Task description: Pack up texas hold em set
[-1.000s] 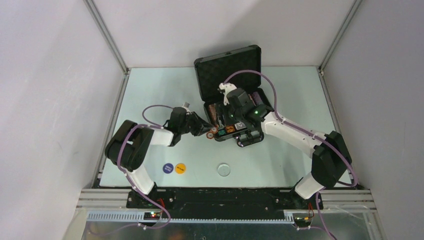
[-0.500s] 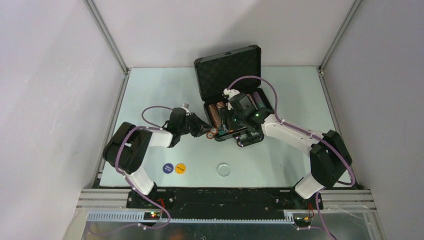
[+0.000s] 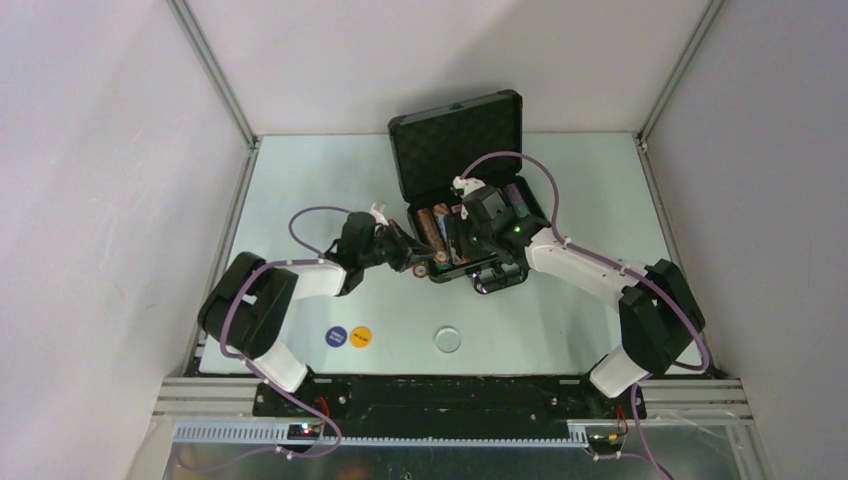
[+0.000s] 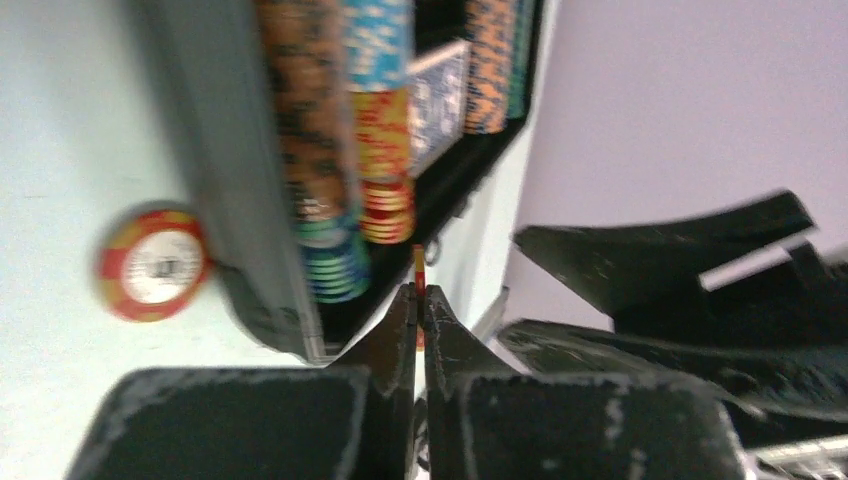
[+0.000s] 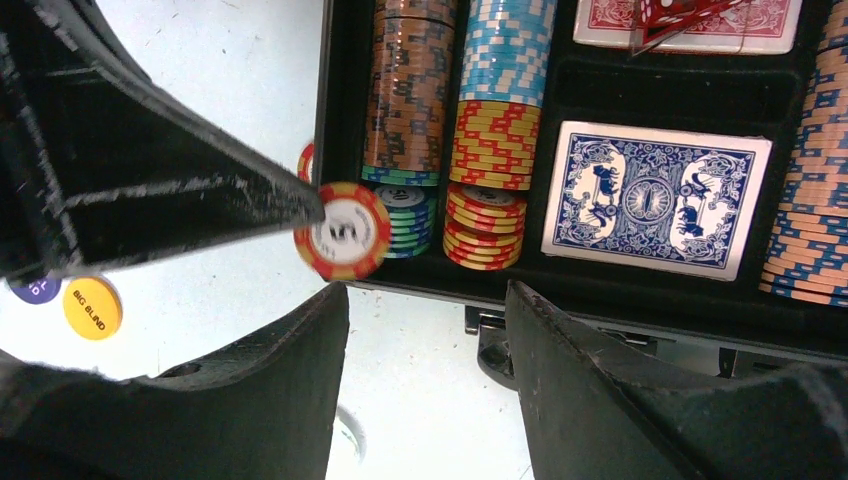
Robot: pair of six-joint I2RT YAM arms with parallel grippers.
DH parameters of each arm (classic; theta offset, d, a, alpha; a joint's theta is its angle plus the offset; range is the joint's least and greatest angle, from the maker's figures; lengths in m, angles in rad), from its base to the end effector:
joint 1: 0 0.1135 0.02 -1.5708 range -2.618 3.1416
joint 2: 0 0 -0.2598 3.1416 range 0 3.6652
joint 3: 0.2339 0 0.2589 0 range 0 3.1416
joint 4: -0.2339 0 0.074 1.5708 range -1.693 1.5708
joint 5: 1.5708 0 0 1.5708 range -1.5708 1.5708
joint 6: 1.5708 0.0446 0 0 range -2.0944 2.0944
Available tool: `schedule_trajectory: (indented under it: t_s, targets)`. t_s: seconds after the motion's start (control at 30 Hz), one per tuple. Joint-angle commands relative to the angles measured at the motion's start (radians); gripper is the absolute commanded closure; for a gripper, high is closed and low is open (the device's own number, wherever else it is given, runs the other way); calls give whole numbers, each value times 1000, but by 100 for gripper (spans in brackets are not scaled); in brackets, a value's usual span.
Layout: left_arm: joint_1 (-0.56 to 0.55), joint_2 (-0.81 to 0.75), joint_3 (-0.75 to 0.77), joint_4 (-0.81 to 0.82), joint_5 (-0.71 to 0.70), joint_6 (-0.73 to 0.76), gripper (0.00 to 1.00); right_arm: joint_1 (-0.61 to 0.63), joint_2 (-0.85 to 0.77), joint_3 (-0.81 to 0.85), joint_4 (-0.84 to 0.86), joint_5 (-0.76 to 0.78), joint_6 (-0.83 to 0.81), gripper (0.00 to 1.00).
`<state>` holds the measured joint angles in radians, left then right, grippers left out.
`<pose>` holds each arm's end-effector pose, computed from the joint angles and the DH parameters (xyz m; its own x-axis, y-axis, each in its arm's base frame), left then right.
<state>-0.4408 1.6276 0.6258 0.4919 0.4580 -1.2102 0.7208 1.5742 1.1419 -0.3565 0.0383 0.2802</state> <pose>0.2814 -0.1546 0.1374 -0.8404 -0.5315 -0.1060 -0.1549 0.4230 -0.8928 0.2703 0.2352 0.2381 -0.6890 -0.2375 -0.6847 -0.4669 0.8681 0.1688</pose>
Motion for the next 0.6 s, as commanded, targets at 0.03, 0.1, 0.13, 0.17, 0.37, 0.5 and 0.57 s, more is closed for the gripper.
schedule_trajectory:
  t_s: [0.03, 0.1, 0.13, 0.17, 0.37, 0.5, 0.57]
  targets:
    - [-34, -45, 40, 93, 63, -27, 100, -12, -36, 0, 27, 20, 3, 37]
    - [-36, -42, 41, 93, 62, -26, 100, -16, -39, 0, 25, 22, 2, 37]
    - [-36, -42, 42, 93, 62, -25, 100, -16, -43, -1, 24, 27, 1, 37]
    - [-37, -43, 42, 93, 61, -23, 100, -17, -45, 0, 22, 33, 0, 37]
    - [-37, -73, 41, 93, 61, 9, 100, -53, -124, -3, -7, 41, 2, 34]
    - [-40, -157, 24, 93, 43, 87, 100, -159, -261, -64, 31, -175, 87, 31]
    - [-41, -214, 16, 93, 29, 127, 100, -231, -357, -117, 92, -344, 159, 30]
